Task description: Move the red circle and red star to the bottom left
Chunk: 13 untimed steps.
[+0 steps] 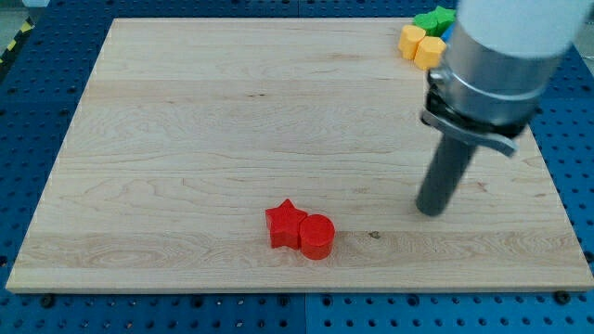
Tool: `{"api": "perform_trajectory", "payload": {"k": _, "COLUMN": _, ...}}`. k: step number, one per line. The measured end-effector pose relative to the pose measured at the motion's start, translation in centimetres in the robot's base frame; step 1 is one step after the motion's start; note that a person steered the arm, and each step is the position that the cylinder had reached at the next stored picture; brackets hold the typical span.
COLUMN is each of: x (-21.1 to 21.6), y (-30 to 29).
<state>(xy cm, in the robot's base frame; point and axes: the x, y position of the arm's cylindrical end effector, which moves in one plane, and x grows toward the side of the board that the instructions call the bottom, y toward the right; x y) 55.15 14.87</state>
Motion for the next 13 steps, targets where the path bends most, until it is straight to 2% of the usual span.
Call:
{"api": "perform_trajectory", "payload": {"k": 1, "x": 4.1, "y": -1.2}}
{"api": "perform_trajectory", "payload": {"k": 2, "x": 5.6, "y": -1.4}}
{"api": "perform_trajectory", "payload": {"k": 3, "x": 4.5, "y": -3.9}}
{"api": "perform_trajectory", "payload": {"k": 5, "x": 2.8, "y": -12.8}}
{"api": "perform_trajectory", "payload": {"k": 7, "x": 1.4, "y": -17.6}}
{"api": "perform_trajectory", "payload": {"k": 8, "x": 1.4, "y": -16.7}}
{"api": "perform_trajectory", "payload": {"k": 9, "x": 1.9, "y": -12.0}}
{"api": "perform_trajectory", "payload": {"k": 10, "x": 5.4, "y": -9.8}}
{"api": "perform_trajectory", "payload": {"k": 12, "x": 6.0, "y": -11.7}}
{"api": "perform_trajectory", "payload": {"k": 13, "x": 3.9, "y": -15.0}}
